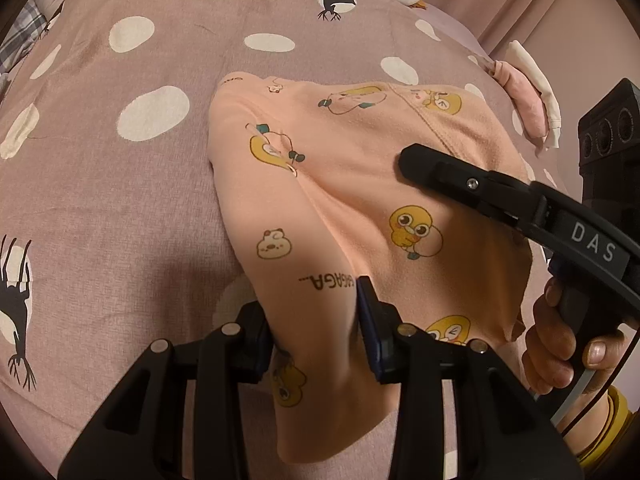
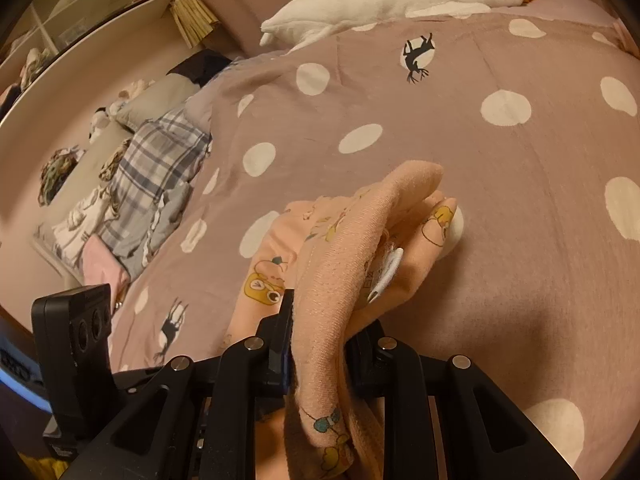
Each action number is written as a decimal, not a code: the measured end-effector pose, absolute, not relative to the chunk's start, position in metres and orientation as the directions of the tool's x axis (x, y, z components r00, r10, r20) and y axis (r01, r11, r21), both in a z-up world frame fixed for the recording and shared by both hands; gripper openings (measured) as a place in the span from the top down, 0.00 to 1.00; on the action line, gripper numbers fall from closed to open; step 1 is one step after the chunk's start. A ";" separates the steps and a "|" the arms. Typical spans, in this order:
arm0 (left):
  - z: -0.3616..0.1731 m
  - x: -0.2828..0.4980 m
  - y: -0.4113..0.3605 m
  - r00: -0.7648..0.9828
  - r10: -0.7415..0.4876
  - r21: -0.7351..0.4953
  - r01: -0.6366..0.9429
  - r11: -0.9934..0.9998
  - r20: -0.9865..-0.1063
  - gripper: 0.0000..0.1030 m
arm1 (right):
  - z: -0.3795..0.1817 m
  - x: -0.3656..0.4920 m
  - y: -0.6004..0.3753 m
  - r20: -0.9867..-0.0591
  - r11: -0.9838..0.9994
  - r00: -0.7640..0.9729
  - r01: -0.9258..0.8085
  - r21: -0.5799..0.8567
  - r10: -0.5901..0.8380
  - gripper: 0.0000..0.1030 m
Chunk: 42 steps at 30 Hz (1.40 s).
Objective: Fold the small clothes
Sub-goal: 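Lower the held peach shirt bundle onto the duvet with the right tool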
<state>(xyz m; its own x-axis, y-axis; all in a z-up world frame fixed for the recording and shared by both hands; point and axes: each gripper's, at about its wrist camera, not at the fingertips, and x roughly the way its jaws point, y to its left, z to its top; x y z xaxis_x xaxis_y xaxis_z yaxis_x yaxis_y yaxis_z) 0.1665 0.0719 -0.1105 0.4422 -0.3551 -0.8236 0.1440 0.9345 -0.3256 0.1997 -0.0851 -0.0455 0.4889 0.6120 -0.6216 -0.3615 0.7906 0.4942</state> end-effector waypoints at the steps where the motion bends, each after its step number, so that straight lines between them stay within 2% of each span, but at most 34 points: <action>1: -0.110 0.167 0.072 0.442 -0.355 -0.325 0.144 0.935 -0.824 0.62 | -0.046 0.200 -0.085 -0.622 0.791 0.489 -0.360 0.495 0.612 0.78; 18: -0.114 0.168 0.073 0.438 -0.356 -0.329 0.140 0.934 -0.826 0.58 | -0.057 0.206 -0.097 -0.665 0.826 0.492 -0.293 0.481 0.562 0.78; 32: -0.117 0.171 0.077 0.436 -0.344 -0.320 0.129 0.939 -0.832 0.50 | -0.061 0.208 -0.100 -0.685 0.843 0.494 -0.267 0.466 0.535 0.78; 42: -0.117 0.171 0.078 0.435 -0.332 -0.312 0.119 0.943 -0.837 0.45 | -0.064 0.210 -0.102 -0.699 0.853 0.493 -0.240 0.463 0.518 0.73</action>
